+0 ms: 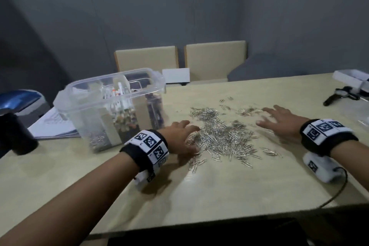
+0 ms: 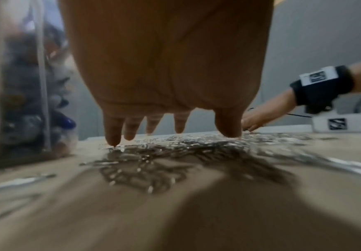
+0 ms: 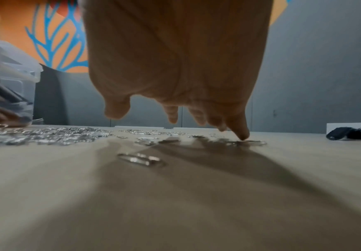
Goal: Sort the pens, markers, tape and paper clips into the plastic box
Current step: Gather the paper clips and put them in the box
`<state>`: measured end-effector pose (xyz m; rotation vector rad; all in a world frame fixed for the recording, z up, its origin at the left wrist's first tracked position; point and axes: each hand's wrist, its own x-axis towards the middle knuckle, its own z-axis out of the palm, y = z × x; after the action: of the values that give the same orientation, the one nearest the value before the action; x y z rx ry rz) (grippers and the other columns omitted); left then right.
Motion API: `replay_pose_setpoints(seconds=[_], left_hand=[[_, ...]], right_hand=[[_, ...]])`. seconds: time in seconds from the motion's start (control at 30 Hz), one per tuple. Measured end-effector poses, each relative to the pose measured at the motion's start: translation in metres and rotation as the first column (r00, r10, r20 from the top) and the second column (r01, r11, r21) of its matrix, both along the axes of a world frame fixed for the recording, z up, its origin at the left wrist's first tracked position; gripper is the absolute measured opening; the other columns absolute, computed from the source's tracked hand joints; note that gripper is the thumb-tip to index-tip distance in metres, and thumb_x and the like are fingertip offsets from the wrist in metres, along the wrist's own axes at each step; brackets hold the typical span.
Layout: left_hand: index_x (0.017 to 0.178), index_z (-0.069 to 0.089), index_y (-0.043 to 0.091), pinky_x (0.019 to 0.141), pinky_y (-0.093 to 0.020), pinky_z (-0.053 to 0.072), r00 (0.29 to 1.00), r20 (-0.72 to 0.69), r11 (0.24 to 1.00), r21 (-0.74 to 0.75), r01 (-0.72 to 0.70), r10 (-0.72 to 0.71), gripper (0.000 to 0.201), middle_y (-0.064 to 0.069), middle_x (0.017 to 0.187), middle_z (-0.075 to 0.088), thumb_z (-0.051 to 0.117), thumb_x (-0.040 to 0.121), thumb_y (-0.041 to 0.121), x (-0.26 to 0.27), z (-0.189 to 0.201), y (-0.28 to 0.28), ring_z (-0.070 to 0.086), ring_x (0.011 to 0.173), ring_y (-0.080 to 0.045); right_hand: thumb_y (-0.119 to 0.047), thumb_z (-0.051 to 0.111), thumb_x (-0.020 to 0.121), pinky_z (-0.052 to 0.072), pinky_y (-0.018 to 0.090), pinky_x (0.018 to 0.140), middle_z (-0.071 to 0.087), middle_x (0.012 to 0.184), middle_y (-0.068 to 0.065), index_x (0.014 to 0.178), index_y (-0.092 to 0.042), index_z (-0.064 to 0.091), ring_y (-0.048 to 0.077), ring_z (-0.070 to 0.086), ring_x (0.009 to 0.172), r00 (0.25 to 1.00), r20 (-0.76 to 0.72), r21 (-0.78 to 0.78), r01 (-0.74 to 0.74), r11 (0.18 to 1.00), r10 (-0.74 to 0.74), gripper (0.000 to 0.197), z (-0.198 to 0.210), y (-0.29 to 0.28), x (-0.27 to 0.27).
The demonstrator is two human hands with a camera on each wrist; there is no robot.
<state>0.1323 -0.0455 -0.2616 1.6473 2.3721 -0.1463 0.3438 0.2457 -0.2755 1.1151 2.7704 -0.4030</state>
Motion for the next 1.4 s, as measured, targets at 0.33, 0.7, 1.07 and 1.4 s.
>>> replay_pose_setpoints(seconds=[0.33, 0.7, 1.07, 1.4], left_hand=[[0.151, -0.007, 0.036, 0.117, -0.059, 0.002, 0.968, 0.251, 0.999, -0.043, -0.004, 0.014, 0.101, -0.001, 0.161, -0.014, 0.051, 0.078, 0.074, -0.017, -0.008, 0.069, -0.009, 0.148, -0.029], [0.134, 0.049, 0.023, 0.100, -0.035, 0.041, 0.979, -0.011, 0.955, 0.214, 0.203, -0.206, 0.058, -0.008, 0.128, 0.051, 0.067, 0.084, 0.047, -0.001, -0.013, 0.063, 0.049, 0.118, -0.025], [0.119, 0.048, 0.006, 0.087, -0.041, 0.049, 0.991, -0.064, 0.981, 0.147, 0.126, -0.118, 0.030, -0.016, 0.113, 0.058, 0.054, 0.090, 0.004, 0.013, -0.008, 0.058, 0.057, 0.102, -0.032], [0.107, 0.040, 0.002, 0.073, -0.032, 0.035, 0.999, -0.001, 0.901, 0.432, 0.030, -0.033, 0.027, -0.011, 0.096, 0.049, 0.034, 0.085, -0.012, -0.016, 0.052, 0.003, 0.047, 0.087, -0.026]], right_hand=[[-0.092, 0.025, 0.069, 0.003, 0.054, 0.119, -0.012, 0.161, -0.001, 0.154, -0.032, 0.003, 0.026, -0.006, 0.149, 0.915, 0.130, -0.095, -0.373, 0.923, 0.383, 0.106, 0.010, -0.043, -0.051], [-0.068, 0.049, 0.083, 0.033, 0.037, 0.111, 0.036, 0.149, -0.007, 0.144, -0.034, 0.039, 0.015, 0.037, 0.135, 0.815, -0.014, 0.139, -0.572, 0.808, 0.579, 0.070, 0.003, -0.077, -0.050], [-0.014, 0.054, 0.094, 0.041, 0.034, 0.090, 0.049, 0.111, 0.005, 0.109, -0.016, 0.050, 0.023, 0.049, 0.105, 0.860, 0.007, 0.140, -0.507, 0.851, 0.511, 0.016, 0.001, -0.099, -0.073], [0.005, 0.039, 0.093, 0.037, 0.030, 0.071, 0.048, 0.100, 0.004, 0.105, -0.009, 0.040, 0.016, 0.046, 0.086, 0.881, -0.176, 0.152, -0.417, 0.896, 0.440, 0.019, 0.054, -0.125, -0.118]])
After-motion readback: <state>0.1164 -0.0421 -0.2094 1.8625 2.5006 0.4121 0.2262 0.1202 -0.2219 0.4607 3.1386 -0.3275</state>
